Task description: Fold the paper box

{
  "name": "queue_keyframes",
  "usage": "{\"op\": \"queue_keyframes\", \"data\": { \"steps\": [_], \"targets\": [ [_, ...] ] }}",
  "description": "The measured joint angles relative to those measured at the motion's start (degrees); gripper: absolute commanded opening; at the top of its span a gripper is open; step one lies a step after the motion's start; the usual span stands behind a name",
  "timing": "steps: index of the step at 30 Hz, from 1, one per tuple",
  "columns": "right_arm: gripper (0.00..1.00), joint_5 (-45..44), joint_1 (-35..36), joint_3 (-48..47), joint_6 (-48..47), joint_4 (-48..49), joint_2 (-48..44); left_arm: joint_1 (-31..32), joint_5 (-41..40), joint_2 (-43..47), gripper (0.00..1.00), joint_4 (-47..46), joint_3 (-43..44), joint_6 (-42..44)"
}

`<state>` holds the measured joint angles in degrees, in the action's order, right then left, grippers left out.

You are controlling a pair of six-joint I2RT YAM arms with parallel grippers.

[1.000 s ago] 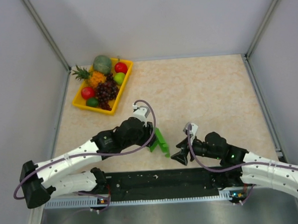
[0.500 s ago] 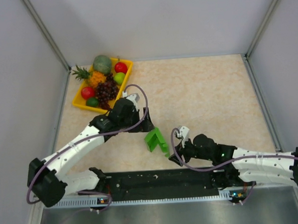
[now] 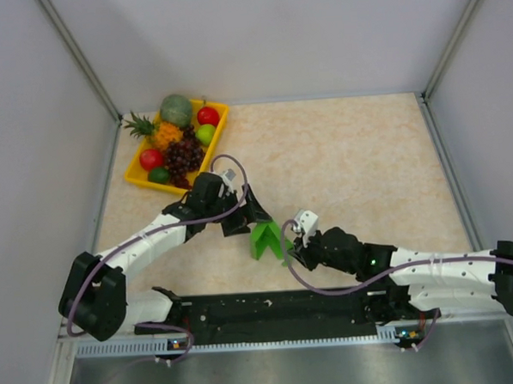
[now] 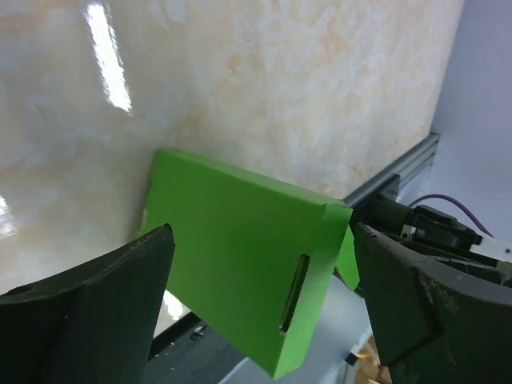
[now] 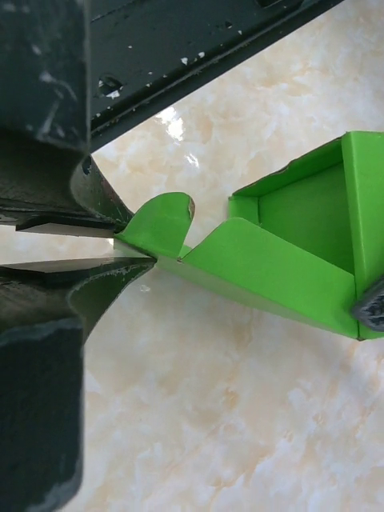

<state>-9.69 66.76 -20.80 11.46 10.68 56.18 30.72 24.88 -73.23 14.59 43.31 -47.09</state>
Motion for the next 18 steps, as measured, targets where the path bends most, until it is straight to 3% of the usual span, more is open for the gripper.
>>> {"op": "queue_keyframes", "data": {
  "steps": [3, 11, 14, 18],
  "targets": [
    [0.05, 0.04, 0.00, -1.84, -2.60, -0.79, 2.12, 0.81, 1.81, 0.00, 0.98, -3.91, -2.49, -4.44],
    [0.02, -0.44, 0.11, -8.24, -7.76, -3.06, 7.76, 4.28, -0.13, 3.63, 0.98, -8.87, -4.61, -13.22],
    [0.02, -1.16, 1.14, -10.16, -8.79, -3.61, 9.49, 5.75, -1.01, 4.24, 0.92, -11.82, -5.49, -16.17],
    [0.04, -3.19, 3.04, -10.49, -9.88, -3.50, 10.75, 5.99, -1.84, 4.22, 0.76, -14.64, -7.37, -18.71]
  ]
}}
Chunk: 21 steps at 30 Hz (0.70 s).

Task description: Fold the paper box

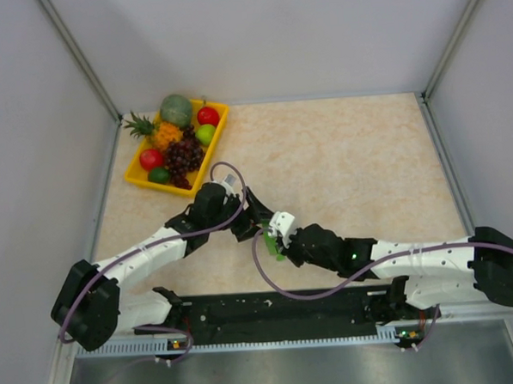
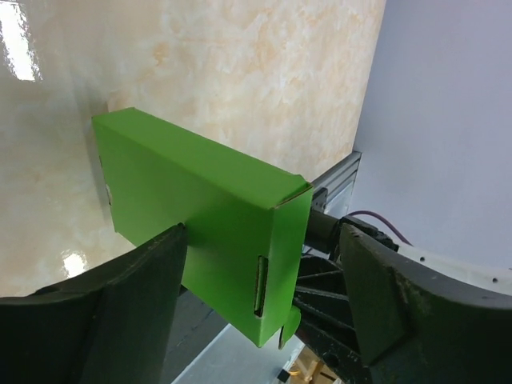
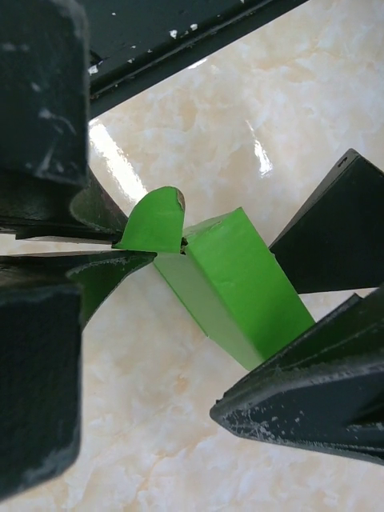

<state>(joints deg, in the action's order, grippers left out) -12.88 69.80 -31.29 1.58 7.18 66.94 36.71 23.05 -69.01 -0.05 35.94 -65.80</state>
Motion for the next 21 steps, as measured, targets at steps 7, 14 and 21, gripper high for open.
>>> {"op": "queue_keyframes", "data": {
  "steps": [7, 14, 21],
  "targets": [
    [0.09, -2.99, 0.57, 0.00, -0.52, -0.02, 0.11, 0.07, -0.66, -0.04, 0.60, -3.43, -1.79, -0.96],
    [0.29, -3.58, 0.59, 0.13, 0.11, 0.92, 0.37, 2.03, -3.28, 1.90, 0.51, -3.67, -2.54, -0.48],
    [0.40, -3.17, 0.61, 0.68, 2.10, 2.75, -0.17, 2.51, -4.35, 2.54, 0.40, -3.76, -3.10, -0.70]
  ]
}}
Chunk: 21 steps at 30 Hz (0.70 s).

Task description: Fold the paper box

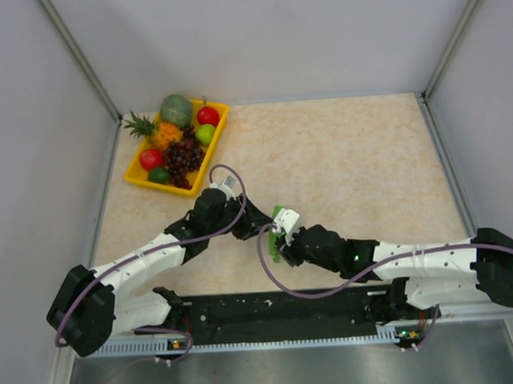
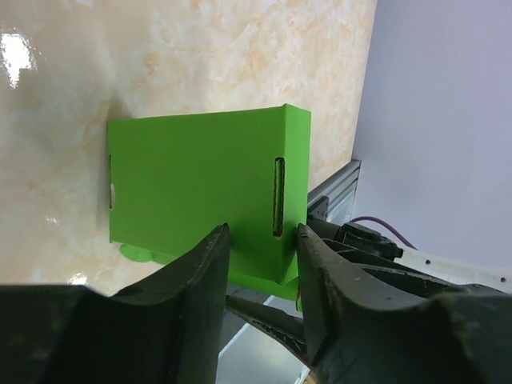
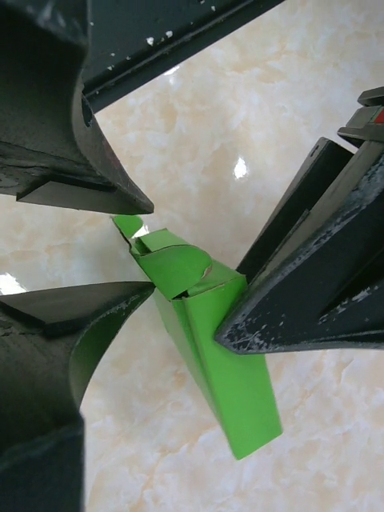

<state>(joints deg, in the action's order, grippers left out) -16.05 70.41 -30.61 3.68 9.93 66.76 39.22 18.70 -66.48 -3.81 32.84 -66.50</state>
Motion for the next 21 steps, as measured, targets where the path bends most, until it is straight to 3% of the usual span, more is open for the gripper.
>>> {"op": "queue_keyframes", "data": {
  "steps": [6, 9, 11, 13, 16, 21],
  "targets": [
    [0.38, 3.78, -2.89, 6.08, 4.11, 3.61, -6.40, 0.79, -0.24, -0.02, 0.40, -0.59, -0.04, 0.39],
    [0.35, 5.22, -4.76, 8.31, 5.55, 4.50, -8.22, 1.75, -0.44, -0.02, 0.50, -1.27, -0.39, 0.85],
    [0.33, 5.42, -4.96, 8.55, 5.84, 4.59, -8.26, 2.38, -0.61, 0.00, 0.67, -2.40, -0.98, 1.62],
    [0.29, 5.49, -5.05, 8.55, 5.97, 4.83, -8.26, 2.56, -0.72, 0.55, 0.75, -4.00, -2.21, 2.45],
    [0.24, 5.81, -5.33, 8.55, 5.84, 5.25, -8.26, 2.62, -0.96, 3.56, 0.98, -5.16, -4.94, 4.76],
    [0.21, 6.88, -6.34, 8.74, 4.96, 5.38, -8.37, 2.47, -4.76, 11.85, 0.98, -0.72, -5.55, 14.27]
  ]
}}
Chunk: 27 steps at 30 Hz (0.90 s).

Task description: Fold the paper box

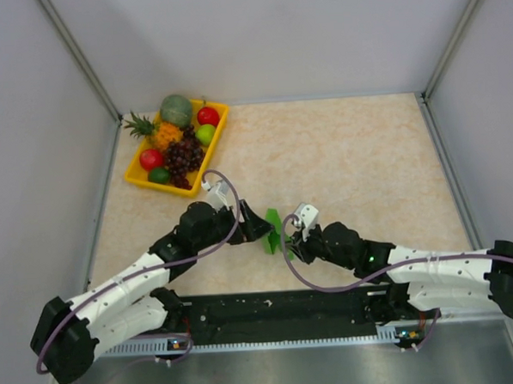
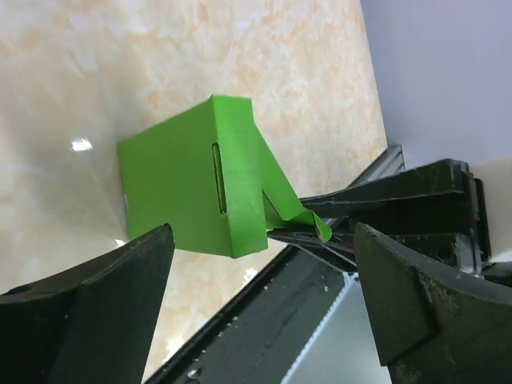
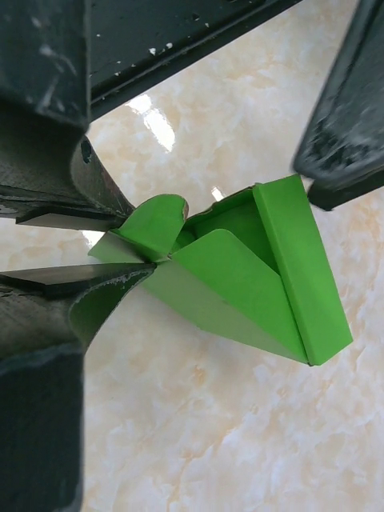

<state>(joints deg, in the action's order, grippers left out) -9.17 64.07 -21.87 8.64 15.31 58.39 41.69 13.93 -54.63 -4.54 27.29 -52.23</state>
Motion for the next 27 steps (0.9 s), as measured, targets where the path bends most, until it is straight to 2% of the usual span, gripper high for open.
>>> {"op": "queue_keyframes", "data": {
  "steps": [4, 11, 15, 18, 21, 24, 27],
  "targets": [
    [0.22, 0.70, -0.66, 0.68, -1.16, -0.39, -0.92, -2.01, -1.09, 3.43, 0.98, 3.26, 1.60, 4.74],
    [0.22, 1.84, -0.85, 0.79, -2.80, -1.27, -1.77, -3.89, 2.10, -5.22, 0.97, 15.15, 15.76, 9.11],
    [0.21, 2.86, -0.85, 0.79, -3.10, -1.51, -1.49, -4.13, 1.97, -6.43, 0.81, 19.17, 16.83, 9.20],
    [0.21, 3.04, -0.87, 0.79, -3.13, -1.66, -1.18, -4.13, 1.36, -11.72, 0.70, 26.01, 21.84, 9.29],
    [0.20, 3.08, -0.87, 0.70, -3.39, -1.64, -0.85, -4.07, 0.72, -17.73, 0.73, 31.01, 27.91, 8.26],
    [0.20, 3.13, -0.87, 0.28, -3.87, -1.49, 0.26, -2.93, -0.59, -21.90, 0.79, 34.49, 31.93, 6.40],
    [0.20, 3.13, -0.87, 0.00, -4.42, -1.51, 1.25, 0.28, -2.16, -24.96, 0.80, 36.72, 34.77, 4.42]
  ]
}}
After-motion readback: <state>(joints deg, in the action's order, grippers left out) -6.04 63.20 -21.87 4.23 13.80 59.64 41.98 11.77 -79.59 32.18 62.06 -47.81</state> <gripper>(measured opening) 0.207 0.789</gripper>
